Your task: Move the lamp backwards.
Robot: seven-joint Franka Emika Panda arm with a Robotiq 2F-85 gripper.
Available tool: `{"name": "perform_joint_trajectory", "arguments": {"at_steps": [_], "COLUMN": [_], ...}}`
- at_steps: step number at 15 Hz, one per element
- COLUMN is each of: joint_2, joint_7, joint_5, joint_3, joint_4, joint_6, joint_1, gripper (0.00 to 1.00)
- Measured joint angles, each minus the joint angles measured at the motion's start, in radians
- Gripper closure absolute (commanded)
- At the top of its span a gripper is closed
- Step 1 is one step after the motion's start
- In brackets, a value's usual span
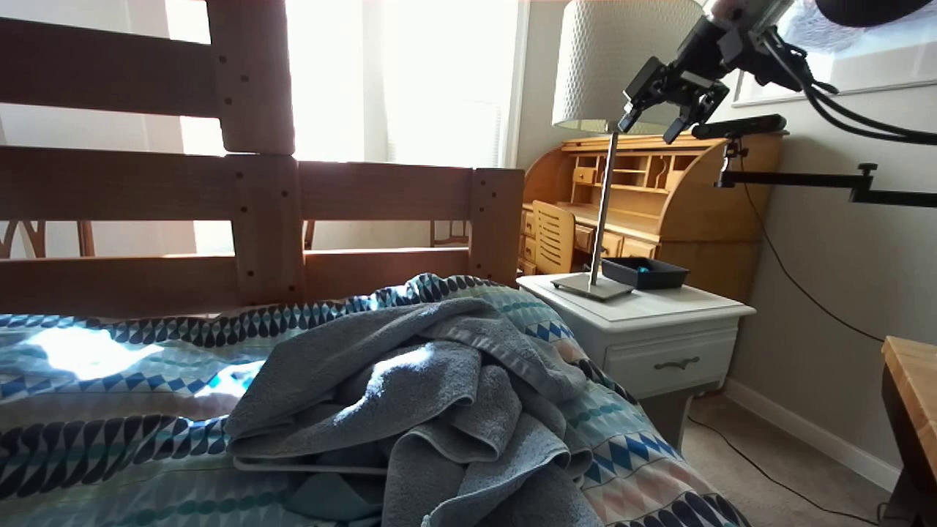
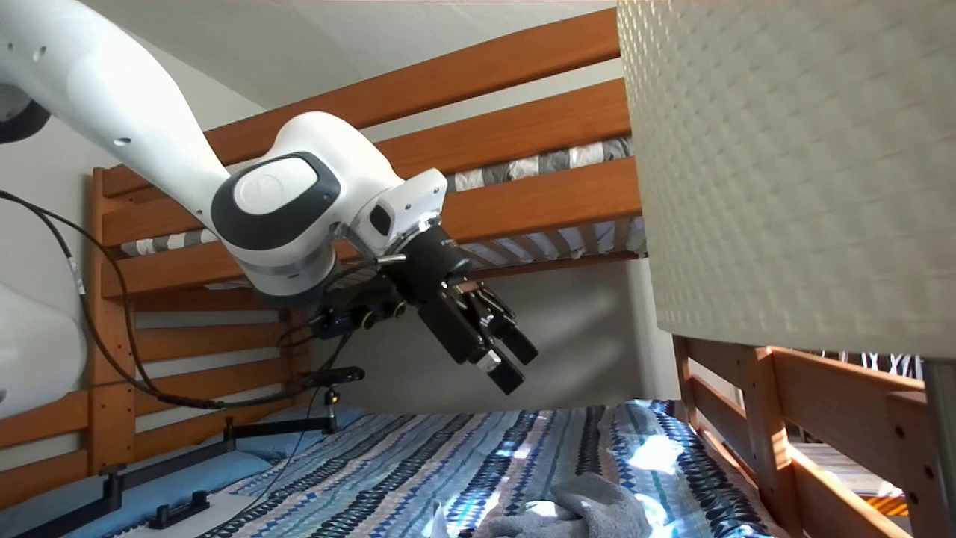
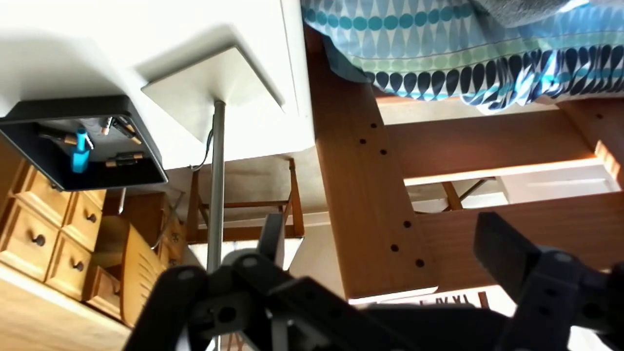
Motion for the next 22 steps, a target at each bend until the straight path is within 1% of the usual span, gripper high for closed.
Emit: {"name": "perform_joint_trajectory", "arguments": {"at_steps": [2,3,4,5,6,7,10,11,12,13,16,22], "joint_2": [0.009,0.009,0.007,0.007,0.007,0.006,0.006,0.005,0.002,-0.001,-0.011,-0.063], "joint_7": [0.037,0.063,0.085,0.099,0.106,0.11,0.114,0.114,0.114,0.114,0.113,0.11], "joint_5": [-0.019,-0.027,-0.028,-0.028,-0.028,-0.028,-0.028,-0.028,-0.028,-0.028,-0.029,-0.022], "joint_3": [0.077,0.131,0.186,0.224,0.245,0.253,0.256,0.264,0.288,0.327,0.493,0.867], "joint_4": [0.0,0.0,0.002,0.005,0.007,0.009,0.01,0.01,0.01,0.01,0.01,0.01], "joint_6": [0.073,0.109,0.133,0.143,0.147,0.148,0.148,0.155,0.179,0.214,0.367,0.625], "joint_1": [-0.125,-0.204,-0.282,-0.335,-0.364,-0.374,-0.374,-0.384,-0.414,-0.463,-0.672,-1.076], "gripper": [0.0,0.0,0.0,0.0,0.0,0.0,0.0,0.0,0.0,0.0,0.0,0.0]}}
